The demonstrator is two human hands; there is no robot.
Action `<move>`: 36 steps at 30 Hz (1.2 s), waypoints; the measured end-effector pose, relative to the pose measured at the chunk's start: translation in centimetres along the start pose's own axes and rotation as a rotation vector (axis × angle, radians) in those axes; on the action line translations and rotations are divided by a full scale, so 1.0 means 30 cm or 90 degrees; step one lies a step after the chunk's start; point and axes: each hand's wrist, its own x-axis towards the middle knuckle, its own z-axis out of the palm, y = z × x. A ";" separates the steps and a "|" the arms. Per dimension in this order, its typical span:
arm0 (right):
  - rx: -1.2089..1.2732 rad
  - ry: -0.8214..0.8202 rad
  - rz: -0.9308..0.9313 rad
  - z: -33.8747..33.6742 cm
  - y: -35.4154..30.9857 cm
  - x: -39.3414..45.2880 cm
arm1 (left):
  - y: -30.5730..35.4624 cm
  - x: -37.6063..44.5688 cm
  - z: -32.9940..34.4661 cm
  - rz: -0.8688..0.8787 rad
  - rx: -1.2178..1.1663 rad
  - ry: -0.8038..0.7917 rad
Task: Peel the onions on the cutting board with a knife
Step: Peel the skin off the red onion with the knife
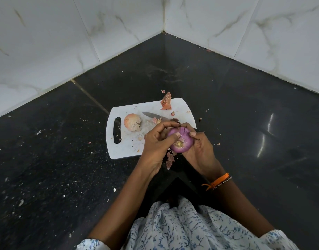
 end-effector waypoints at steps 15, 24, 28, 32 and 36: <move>-0.027 0.000 0.029 0.020 0.000 -0.027 | 0.021 -0.006 -0.034 -0.043 0.017 -0.017; -0.061 0.028 0.041 0.030 0.004 -0.011 | 0.031 -0.004 -0.052 0.071 0.140 -0.030; -0.084 0.051 0.050 0.061 -0.008 -0.026 | 0.027 0.002 -0.044 0.093 0.161 0.000; -0.099 0.063 0.070 0.081 -0.018 -0.045 | 0.034 0.005 -0.045 0.091 0.192 0.040; -0.084 0.117 0.091 0.085 -0.035 -0.037 | 0.065 -0.004 -0.066 0.154 0.285 0.018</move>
